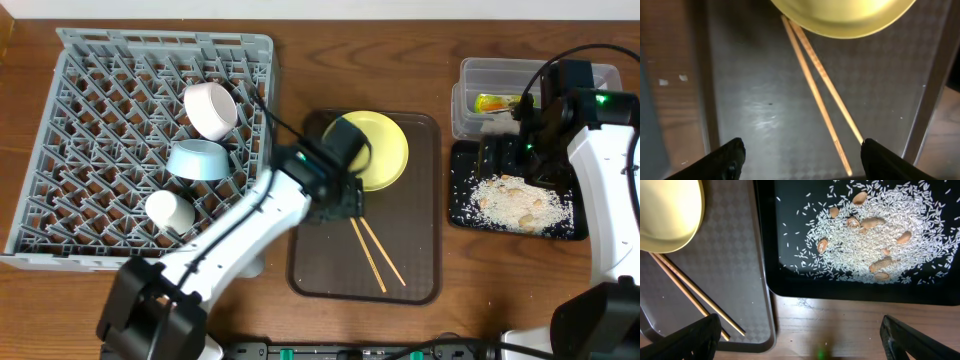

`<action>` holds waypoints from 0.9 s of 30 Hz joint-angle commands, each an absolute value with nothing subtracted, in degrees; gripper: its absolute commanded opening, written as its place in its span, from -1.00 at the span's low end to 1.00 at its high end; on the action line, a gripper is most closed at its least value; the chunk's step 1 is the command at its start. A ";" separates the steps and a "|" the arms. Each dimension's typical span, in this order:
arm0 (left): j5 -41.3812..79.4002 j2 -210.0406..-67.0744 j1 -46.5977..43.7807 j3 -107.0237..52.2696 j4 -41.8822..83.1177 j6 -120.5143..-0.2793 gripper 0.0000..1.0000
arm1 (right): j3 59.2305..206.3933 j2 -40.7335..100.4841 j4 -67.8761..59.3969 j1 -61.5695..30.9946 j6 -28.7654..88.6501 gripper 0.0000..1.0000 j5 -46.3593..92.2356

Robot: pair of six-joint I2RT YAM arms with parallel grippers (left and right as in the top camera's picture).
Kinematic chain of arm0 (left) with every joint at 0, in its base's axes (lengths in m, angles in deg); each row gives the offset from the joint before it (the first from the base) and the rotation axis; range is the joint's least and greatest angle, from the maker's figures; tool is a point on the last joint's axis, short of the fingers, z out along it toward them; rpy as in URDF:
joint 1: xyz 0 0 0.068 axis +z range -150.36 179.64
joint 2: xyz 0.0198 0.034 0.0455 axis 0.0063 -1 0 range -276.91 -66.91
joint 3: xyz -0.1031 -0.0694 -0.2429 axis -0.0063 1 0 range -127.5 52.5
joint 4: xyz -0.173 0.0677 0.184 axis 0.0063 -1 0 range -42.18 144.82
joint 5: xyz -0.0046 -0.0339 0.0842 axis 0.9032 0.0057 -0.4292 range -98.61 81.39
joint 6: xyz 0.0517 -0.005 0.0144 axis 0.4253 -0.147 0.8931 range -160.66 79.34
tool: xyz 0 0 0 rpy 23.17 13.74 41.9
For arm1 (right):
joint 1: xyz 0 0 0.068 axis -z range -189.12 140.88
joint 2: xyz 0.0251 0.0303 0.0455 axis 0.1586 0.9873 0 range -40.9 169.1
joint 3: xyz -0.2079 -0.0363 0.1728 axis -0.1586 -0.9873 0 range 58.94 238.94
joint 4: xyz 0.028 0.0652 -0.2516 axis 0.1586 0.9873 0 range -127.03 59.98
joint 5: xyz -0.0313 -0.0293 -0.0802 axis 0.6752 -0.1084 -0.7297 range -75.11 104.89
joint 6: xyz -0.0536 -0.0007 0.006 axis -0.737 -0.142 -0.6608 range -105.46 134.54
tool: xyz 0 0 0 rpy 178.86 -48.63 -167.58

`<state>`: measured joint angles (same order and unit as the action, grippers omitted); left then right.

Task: Sort waste into correct bins and load items into the dishwasher
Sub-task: 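Reach the left gripper to the chopsticks and grasp one chopstick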

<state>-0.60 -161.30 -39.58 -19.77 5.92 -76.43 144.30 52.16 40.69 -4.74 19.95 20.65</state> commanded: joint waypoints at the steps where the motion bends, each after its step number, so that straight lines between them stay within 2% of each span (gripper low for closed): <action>1: -4.20 -161.39 -42.75 -15.73 10.49 -80.43 0.52 | 145.35 51.20 41.04 -4.61 20.26 0.99 20.96; 6: -5.05 -162.13 -45.66 -11.33 16.39 -81.46 0.52 | 145.35 51.20 41.23 -4.59 20.26 0.99 20.96; 20: -6.32 -172.36 -46.84 -10.26 19.82 -83.20 0.51 | 145.35 51.20 41.21 -4.59 20.26 0.98 20.98; 27: -7.83 -174.68 -46.90 -10.22 18.01 -83.23 0.41 | 145.35 51.20 41.21 -4.59 20.26 0.99 21.00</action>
